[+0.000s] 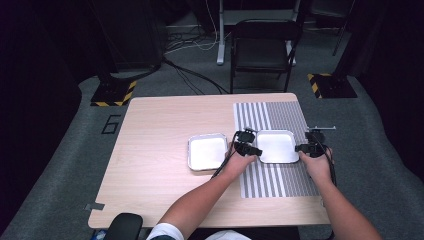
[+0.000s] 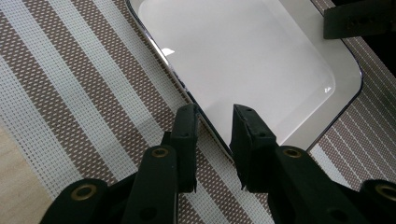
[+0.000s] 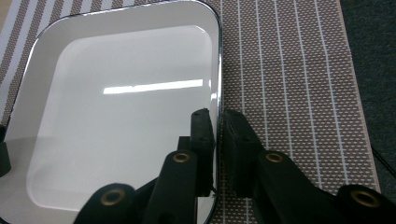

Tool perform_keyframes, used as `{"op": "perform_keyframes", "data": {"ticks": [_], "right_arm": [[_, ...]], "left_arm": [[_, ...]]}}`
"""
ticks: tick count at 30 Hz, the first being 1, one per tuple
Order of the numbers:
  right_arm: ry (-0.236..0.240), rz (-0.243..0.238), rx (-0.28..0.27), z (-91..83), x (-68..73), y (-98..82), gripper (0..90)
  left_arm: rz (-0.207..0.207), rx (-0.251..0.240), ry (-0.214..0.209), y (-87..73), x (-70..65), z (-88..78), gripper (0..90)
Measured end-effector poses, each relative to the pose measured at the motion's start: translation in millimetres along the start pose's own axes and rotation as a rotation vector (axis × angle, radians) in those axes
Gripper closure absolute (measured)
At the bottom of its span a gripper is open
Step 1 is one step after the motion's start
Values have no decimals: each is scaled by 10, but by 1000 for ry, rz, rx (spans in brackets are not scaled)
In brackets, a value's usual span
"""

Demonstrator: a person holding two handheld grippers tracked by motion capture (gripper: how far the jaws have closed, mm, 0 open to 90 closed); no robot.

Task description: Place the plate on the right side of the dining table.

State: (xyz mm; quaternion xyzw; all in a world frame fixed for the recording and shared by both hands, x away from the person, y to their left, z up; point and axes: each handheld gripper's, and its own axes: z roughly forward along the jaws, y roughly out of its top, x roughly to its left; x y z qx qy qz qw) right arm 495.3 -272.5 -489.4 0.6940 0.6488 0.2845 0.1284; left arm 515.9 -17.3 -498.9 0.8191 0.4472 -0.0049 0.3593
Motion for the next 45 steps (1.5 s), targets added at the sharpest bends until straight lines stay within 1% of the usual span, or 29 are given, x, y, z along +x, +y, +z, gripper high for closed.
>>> {"op": "perform_keyframes", "data": {"ticks": [1,3,5,7,15,16,17,19,20,22,24,25,26,27,29,30,31,33,34,35,37,38,39,41,42,43,45], "right_arm": [[0,-9,4,5,-11,-1,853],[-1,-1,3,13,-5,0,867],[-4,-7,2,12,-4,0,869],[-3,3,1,8,-1,6,872],[-11,0,-15,19,3,39,876],[-11,4,-11,15,5,43,876],[-12,3,-12,14,6,45,873],[-10,-4,-21,8,3,41,844],[-6,4,-22,-3,7,43,836],[2,2,-34,-27,3,44,814],[13,4,-35,-53,12,47,806],[13,-7,-38,-64,13,45,798],[12,-4,-41,-79,26,43,790],[12,-17,-45,-91,28,39,782],[22,-16,-44,-116,54,29,768],[31,-27,-42,-126,63,25,766],[35,-29,-39,-142,83,17,758],[47,-36,-40,-173,117,4,738],[56,-48,-50,-180,130,1,723],[60,-46,-50,-194,150,-6,707],[78,-61,-59,-212,176,-14,683],[84,-48,-53,-228,204,-18,665],[96,-58,-53,-235,218,-20,651],[106,-82,-61,-247,257,-26,651],[108,-90,-65,-255,280,-30,651],[112,-91,-66,-266,309,-36,650],[117,-107,-67,-277,347,-48,648]], "left_arm": [[-1,0,-1,-1,0,-1,712],[-3,1,-3,-1,4,-3,713],[-4,-1,-4,-4,-1,-4,713],[-4,-2,-3,-5,-2,-4,713],[-4,-2,-9,-7,-2,1,716],[-8,-7,-10,-7,-4,2,716],[-5,-6,-9,-6,0,-2,716],[-7,-7,-9,-6,5,-8,715],[-6,-9,-10,-5,10,-11,713],[-4,-11,-10,-4,20,-22,710],[-6,-15,-11,-5,21,-33,707],[-8,-17,-9,-3,20,-42,705],[-5,-19,-7,-1,22,-52,702],[8,-18,-4,3,32,-64,703],[8,-23,2,5,43,-93,699],[5,-27,2,4,54,-109,692],[-1,-32,3,1,61,-126,683],[0,-48,9,-9,87,-166,672],[4,-52,10,-13,104,-188,664],[5,-60,13,-18,120,-208,653],[5,-64,18,-21,154,-249,644],[-1,-69,20,-21,170,-266,643],[7,-65,22,-21,193,-292,642],[0,-75,27,-27,222,-329,637],[4,-73,30,-32,241,-350,637],[-7,-80,33,-39,246,-363,635],[-12,-88,40,-49,264,-392,634]]}}
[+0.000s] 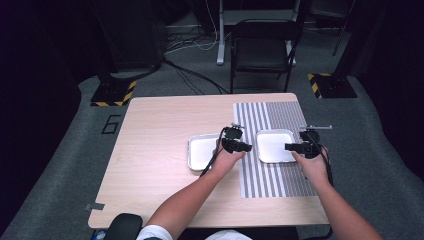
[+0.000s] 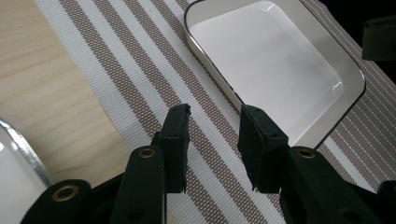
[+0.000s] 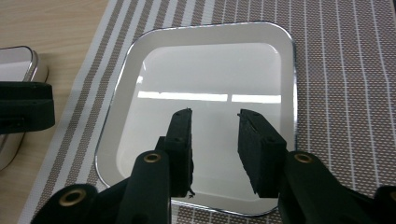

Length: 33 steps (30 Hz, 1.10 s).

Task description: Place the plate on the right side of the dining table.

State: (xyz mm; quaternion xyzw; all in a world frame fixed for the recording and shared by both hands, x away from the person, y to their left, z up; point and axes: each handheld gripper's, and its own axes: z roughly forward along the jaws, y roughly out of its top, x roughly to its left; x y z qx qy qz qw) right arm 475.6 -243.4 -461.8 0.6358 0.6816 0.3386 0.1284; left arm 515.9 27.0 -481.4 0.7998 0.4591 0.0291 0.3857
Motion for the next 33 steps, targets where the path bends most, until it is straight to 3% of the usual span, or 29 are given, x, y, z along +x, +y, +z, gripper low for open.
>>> {"op": "perform_keyframes", "data": {"ticks": [8,14,33], "right_arm": [[6,-45,-3,-3,101,-33,647],[20,-51,-7,-30,141,-42,647],[87,-122,-12,-111,483,-109,646]], "left_arm": [[10,-10,14,-19,56,-119,632],[14,-21,26,-44,105,-230,633],[-4,-63,71,-236,472,-701,635]]}}
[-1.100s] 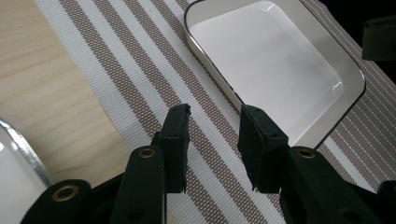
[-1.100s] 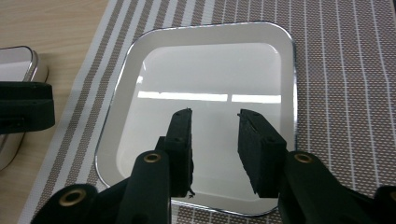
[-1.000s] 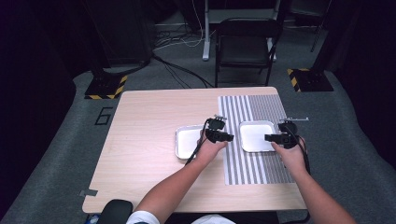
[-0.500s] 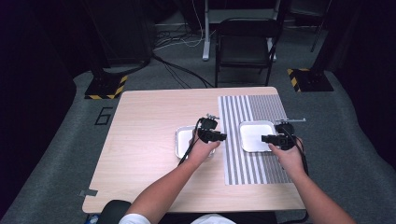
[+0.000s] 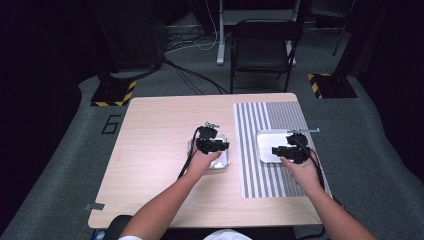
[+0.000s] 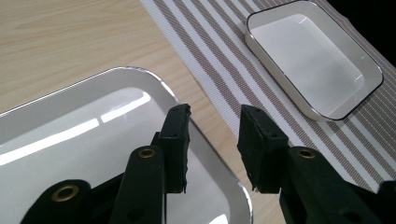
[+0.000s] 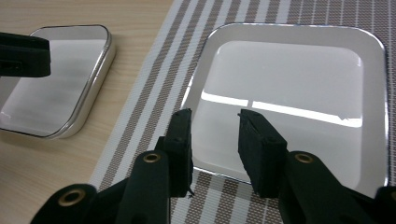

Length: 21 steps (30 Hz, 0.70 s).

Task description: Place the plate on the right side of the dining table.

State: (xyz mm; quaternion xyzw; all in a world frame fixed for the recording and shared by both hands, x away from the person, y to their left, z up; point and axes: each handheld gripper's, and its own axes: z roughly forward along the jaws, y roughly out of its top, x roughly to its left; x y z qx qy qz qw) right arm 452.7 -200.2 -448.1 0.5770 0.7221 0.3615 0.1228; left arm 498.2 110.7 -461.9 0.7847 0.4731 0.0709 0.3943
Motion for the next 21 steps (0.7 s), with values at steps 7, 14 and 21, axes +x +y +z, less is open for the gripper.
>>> {"op": "perform_keyframes", "data": {"ticks": [7,14,21], "right_arm": [[27,-31,8,48,175,-5,646],[59,-59,21,103,352,-56,645],[94,-109,21,124,539,-86,642]], "left_arm": [[-31,-6,31,-108,218,-137,639],[-48,-18,39,-228,366,-273,639],[-55,-38,52,-352,472,-411,618]]}}
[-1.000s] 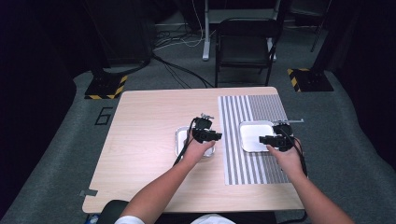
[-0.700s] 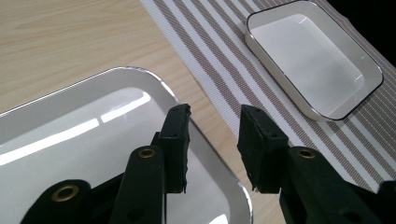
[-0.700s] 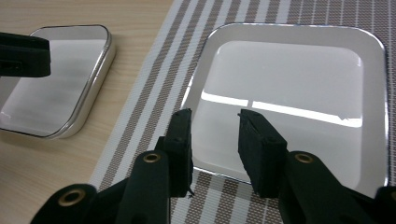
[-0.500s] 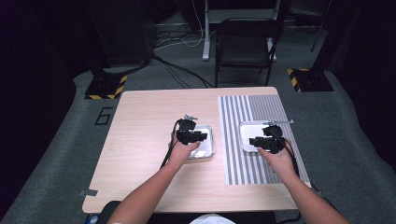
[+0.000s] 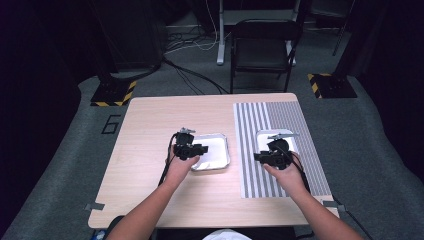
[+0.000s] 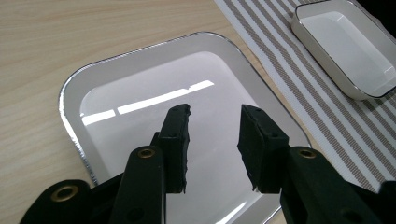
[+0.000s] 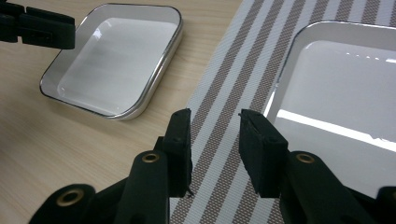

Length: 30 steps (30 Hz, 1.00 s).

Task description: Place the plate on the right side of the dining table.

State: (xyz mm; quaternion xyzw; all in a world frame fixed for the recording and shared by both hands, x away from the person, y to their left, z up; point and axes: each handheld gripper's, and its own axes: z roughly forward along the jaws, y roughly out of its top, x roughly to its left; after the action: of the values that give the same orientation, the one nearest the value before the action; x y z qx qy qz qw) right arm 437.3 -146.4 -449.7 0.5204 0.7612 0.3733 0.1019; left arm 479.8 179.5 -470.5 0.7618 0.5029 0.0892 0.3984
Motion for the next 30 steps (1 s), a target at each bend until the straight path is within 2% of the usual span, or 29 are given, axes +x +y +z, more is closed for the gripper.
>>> {"op": "perform_keyframes", "data": {"ticks": [9,11,17,20,23,27,28,30], "right_arm": [[56,-52,-12,82,161,4,627],[73,-53,0,109,195,-7,620],[81,-107,10,194,292,-65,605],[82,-145,17,237,344,-99,596],[75,-185,12,289,396,-132,588],[103,-189,12,354,462,-182,575],[109,-187,15,367,479,-193,569],[114,-210,14,394,506,-206,566]], "left_arm": [[0,-7,27,-123,147,-121,584],[2,-11,32,-143,168,-149,584],[29,-20,46,-233,225,-208,584],[27,-10,44,-265,247,-203,583],[48,-14,58,-279,256,-205,579],[39,-20,66,-287,290,-217,578],[49,-12,64,-285,314,-226,578],[33,-17,71,-289,346,-232,577]]}}
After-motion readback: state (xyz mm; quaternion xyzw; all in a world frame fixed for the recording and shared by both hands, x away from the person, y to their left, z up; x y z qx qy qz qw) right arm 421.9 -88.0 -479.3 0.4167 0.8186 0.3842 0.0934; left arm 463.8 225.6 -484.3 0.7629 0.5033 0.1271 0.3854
